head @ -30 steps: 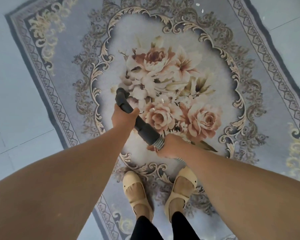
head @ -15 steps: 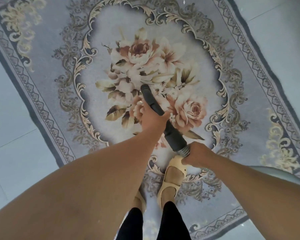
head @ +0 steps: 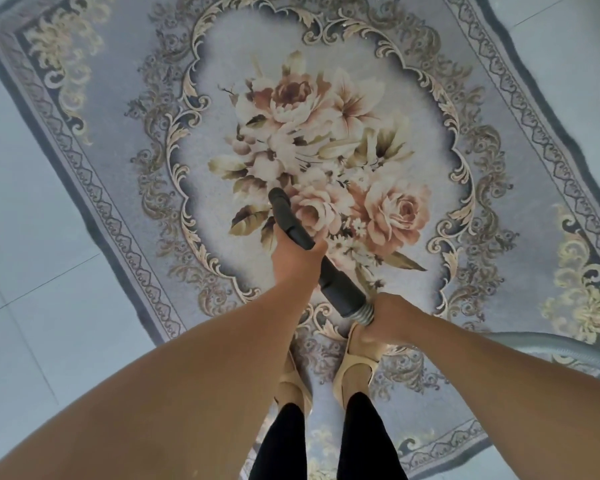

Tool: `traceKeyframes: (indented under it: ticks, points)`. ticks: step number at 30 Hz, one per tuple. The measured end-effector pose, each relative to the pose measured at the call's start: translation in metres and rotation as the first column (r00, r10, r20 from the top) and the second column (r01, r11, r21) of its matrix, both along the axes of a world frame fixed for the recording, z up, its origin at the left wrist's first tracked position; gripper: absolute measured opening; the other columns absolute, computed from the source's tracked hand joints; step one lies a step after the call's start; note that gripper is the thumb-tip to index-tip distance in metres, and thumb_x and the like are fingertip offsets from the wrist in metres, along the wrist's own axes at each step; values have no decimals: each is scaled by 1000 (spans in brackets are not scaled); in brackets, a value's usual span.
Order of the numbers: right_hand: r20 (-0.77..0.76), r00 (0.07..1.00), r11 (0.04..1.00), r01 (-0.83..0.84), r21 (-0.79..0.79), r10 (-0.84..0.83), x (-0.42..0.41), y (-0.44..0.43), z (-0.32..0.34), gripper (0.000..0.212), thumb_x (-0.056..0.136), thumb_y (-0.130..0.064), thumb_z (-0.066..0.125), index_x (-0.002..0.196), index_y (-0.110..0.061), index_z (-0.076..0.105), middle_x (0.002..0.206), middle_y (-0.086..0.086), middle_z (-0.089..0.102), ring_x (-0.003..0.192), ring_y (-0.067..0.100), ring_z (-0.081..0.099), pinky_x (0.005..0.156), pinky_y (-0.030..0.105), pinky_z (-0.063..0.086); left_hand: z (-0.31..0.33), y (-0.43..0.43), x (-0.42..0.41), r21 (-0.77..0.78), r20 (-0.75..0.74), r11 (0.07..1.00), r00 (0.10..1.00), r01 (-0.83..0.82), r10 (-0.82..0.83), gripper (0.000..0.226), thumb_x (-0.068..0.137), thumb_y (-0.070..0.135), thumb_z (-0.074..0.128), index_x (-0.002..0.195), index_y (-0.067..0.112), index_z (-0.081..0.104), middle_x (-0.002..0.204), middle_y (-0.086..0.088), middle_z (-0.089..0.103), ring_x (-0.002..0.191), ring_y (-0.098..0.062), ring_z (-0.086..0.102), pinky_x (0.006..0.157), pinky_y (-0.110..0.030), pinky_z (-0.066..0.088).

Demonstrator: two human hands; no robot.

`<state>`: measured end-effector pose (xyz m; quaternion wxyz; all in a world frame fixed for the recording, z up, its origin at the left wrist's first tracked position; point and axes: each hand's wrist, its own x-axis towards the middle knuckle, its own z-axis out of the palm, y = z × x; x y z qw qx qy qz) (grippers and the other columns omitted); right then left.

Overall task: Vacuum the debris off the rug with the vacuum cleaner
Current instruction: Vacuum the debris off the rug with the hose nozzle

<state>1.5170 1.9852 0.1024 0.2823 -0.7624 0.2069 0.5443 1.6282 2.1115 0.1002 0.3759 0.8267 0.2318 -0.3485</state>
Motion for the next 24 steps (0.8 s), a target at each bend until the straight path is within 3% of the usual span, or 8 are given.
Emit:
traceKeyframes:
  ticks: [4, 8, 12, 15, 18, 20, 24]
  points:
    - [31, 999, 999, -38, 25, 38, 19, 24, -1, 15, 75, -20, 69, 69, -18, 55, 63, 0, 55, 60, 16, 55, 53, 21, 38, 3, 27, 16, 40, 27, 998, 999, -47, 46, 79, 84, 34, 70, 148, 19, 27, 128, -5, 59, 107, -22, 61, 68, -20, 43]
    - [46, 999, 999, -25, 22, 24, 29, 28, 1, 22, 74, -15, 69, 64, -20, 50, 59, 0, 52, 57, 15, 52, 50, 20, 36, -1, 30, 28, 5, 27, 999, 999, -38, 38, 78, 82, 34, 71, 147, 19, 29, 128, -6, 59, 110, -25, 61, 73, -25, 49]
    - [46, 999, 999, 13, -39, -11, 16, 17, 2, 21, 74, -23, 71, 71, -21, 50, 65, -2, 54, 57, 11, 51, 53, 21, 38, -4, 10, 31, -97, 12, 992, 997, 76, -76, 85, 80, 37, 73, 148, 23, 24, 132, -3, 53, 102, -26, 63, 59, -26, 51]
    - [13, 1000, 997, 6, -78, -5, 11, 7, 5, 21, 77, -31, 71, 78, -21, 52, 68, -5, 55, 61, 11, 53, 57, 21, 41, -6, -2, 28, -142, -12, 982, 992, 121, -124, 90, 81, 38, 73, 151, 24, 17, 125, -3, 56, 94, -22, 62, 62, -30, 56]
    - [-4, 1000, 996, -13, -85, 13, 15, 6, 5, 23, 75, -33, 72, 86, -19, 57, 75, -2, 60, 73, 19, 62, 63, 27, 47, -10, 3, 26, -166, -44, 985, 997, 53, -61, 89, 81, 35, 73, 151, 25, 18, 117, -1, 59, 87, -21, 62, 57, -28, 56]
    - [-21, 998, 995, -65, -72, 64, 22, 15, 5, 17, 75, -27, 70, 78, -20, 55, 74, -1, 59, 76, 21, 63, 65, 28, 48, -11, 17, 26, -163, -33, 987, 999, 4, -10, 87, 81, 36, 74, 150, 24, 23, 116, 0, 59, 89, -20, 62, 55, -24, 54]
    - [7, 995, 995, -99, -30, 100, 40, 46, 6, 15, 75, -18, 68, 66, -18, 55, 66, 4, 57, 65, 21, 58, 58, 26, 40, -15, 55, 30, -65, 11, 996, 998, -63, 64, 82, 79, 39, 73, 148, 20, 32, 128, -6, 60, 111, -26, 61, 84, -33, 54]
